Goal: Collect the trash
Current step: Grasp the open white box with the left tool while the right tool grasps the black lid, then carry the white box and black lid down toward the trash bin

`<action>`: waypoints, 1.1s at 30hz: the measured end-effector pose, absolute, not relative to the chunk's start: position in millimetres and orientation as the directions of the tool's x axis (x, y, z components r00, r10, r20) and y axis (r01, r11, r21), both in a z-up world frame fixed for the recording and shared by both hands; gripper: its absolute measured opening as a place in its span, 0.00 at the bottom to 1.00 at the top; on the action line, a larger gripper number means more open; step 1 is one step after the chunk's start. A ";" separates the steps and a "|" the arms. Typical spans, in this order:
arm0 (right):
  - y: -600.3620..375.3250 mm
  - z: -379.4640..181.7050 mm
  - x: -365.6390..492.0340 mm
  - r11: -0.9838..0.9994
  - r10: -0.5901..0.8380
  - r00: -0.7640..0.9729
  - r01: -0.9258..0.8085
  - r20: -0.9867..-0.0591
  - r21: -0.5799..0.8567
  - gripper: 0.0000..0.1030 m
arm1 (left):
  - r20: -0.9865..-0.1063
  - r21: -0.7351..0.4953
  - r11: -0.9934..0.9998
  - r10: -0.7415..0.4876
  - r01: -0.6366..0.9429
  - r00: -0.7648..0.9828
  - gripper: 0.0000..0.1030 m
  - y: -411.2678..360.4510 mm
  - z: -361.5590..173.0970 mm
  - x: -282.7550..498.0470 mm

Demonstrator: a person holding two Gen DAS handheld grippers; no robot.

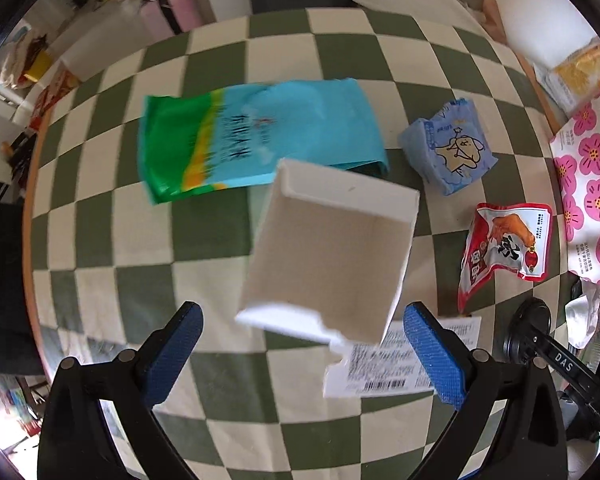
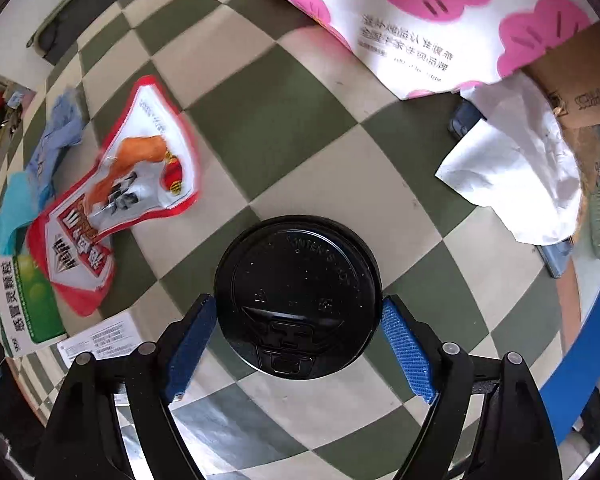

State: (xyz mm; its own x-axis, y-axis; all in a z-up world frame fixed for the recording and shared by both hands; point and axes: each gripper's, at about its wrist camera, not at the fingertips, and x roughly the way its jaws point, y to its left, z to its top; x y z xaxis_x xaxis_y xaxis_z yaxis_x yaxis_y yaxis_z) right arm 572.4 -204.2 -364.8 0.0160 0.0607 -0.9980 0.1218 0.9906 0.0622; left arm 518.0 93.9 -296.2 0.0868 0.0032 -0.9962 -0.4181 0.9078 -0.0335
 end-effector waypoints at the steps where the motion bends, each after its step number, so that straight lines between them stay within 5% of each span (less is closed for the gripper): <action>1: -204.4 -366.5 574.1 0.991 0.062 0.008 0.121 -0.998 0.062 0.83 | -0.997 -0.035 0.912 -0.003 -0.409 0.080 0.99 93.4 -299.2 522.5; 6: -198.8 -373.6 583.2 0.996 0.021 -0.005 0.085 -1.000 0.020 0.87 | -0.999 -0.032 0.929 -0.019 -0.368 0.038 0.99 88.7 -320.0 542.6; 11: -183.3 -379.8 593.2 0.996 0.000 -0.027 0.084 -1.000 -0.002 0.88 | -0.998 -0.034 0.923 -0.014 -0.384 0.057 0.77 92.0 -322.1 548.5; 16: -177.3 -382.7 595.9 0.997 -0.017 -0.020 0.076 -1.000 -0.018 0.88 | -0.996 -0.038 0.921 -0.002 -0.387 0.093 0.70 95.4 -315.8 547.4; 33: -133.9 -344.2 549.3 0.995 -0.017 0.105 -0.094 -0.994 -0.027 0.86 | -0.970 -0.040 0.903 0.068 -0.427 0.235 0.70 88.1 -244.8 471.6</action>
